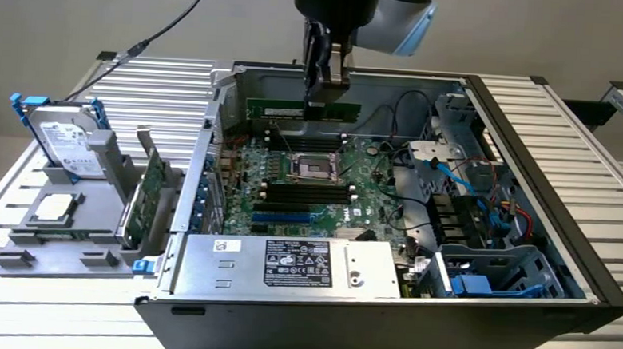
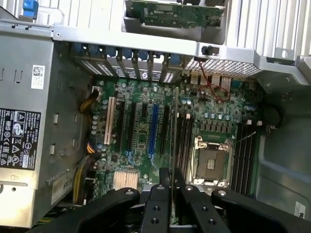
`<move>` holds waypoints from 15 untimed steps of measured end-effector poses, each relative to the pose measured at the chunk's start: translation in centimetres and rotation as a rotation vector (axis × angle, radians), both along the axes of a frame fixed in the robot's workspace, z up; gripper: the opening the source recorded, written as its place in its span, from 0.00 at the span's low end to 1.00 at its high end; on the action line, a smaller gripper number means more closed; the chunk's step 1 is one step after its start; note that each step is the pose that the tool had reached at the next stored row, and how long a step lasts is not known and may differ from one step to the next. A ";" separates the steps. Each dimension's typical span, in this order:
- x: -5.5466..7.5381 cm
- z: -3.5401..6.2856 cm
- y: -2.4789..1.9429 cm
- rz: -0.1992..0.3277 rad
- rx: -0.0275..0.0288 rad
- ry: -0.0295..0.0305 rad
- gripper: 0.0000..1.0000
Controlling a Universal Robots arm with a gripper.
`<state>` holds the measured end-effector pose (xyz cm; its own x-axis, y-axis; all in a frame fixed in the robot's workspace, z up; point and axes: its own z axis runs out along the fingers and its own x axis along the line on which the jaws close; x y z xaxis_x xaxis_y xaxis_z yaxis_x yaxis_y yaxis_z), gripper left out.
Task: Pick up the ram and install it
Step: 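Pick up the ram and move it above insertion slot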
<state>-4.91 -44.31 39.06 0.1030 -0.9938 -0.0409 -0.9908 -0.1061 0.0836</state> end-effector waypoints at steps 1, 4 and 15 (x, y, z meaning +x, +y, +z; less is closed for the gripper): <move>0.2 -0.07 0.07 0.000 0.0004 0.0000 0.14; 0.8 -0.27 0.22 -0.001 0.0024 0.0000 0.14; 2.2 -1.26 0.97 -0.005 0.0113 0.0000 0.14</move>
